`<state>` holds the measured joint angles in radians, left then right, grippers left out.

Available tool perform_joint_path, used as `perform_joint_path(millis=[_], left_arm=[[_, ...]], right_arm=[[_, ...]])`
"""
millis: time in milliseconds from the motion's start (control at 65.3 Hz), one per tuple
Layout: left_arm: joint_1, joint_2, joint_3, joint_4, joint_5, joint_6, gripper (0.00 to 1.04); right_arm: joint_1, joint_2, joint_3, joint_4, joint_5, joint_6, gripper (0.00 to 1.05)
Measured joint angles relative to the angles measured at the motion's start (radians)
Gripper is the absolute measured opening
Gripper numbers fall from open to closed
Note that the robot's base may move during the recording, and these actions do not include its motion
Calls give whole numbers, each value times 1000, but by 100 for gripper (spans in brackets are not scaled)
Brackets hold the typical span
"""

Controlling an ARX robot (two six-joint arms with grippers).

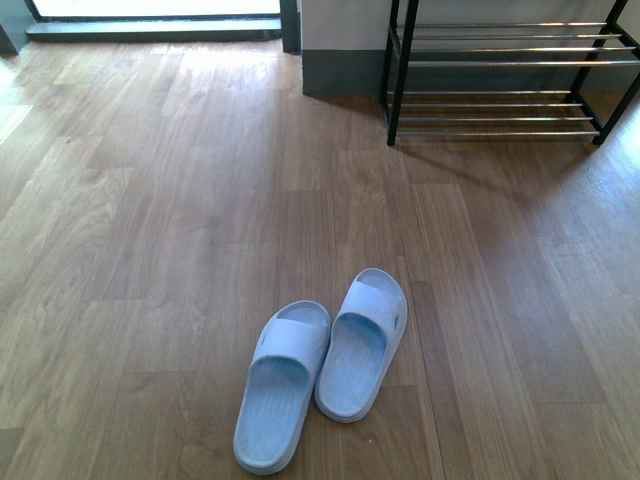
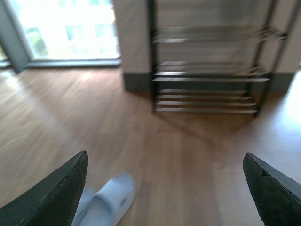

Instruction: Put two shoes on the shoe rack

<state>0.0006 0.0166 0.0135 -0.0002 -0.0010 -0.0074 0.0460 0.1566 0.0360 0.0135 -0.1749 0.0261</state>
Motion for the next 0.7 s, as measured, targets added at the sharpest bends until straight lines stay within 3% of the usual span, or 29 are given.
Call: perform_joint_path(millis=[123,291,383,598,705], left_arm=[[0,0,0,0,0,0,95],[0,0,0,0,0,0,95],[0,0,0,0,0,0,95],[0,0,0,0,0,0,95],[0,0,0,0,0,0,95]], right_arm=[[235,437,25,319,131,39,96],[392,1131,190,694,205,120,96],[428,1452,304,749,238,163,96],[463,2099,655,723,337,196,96],[460,2269,792,681,369,201,96]])
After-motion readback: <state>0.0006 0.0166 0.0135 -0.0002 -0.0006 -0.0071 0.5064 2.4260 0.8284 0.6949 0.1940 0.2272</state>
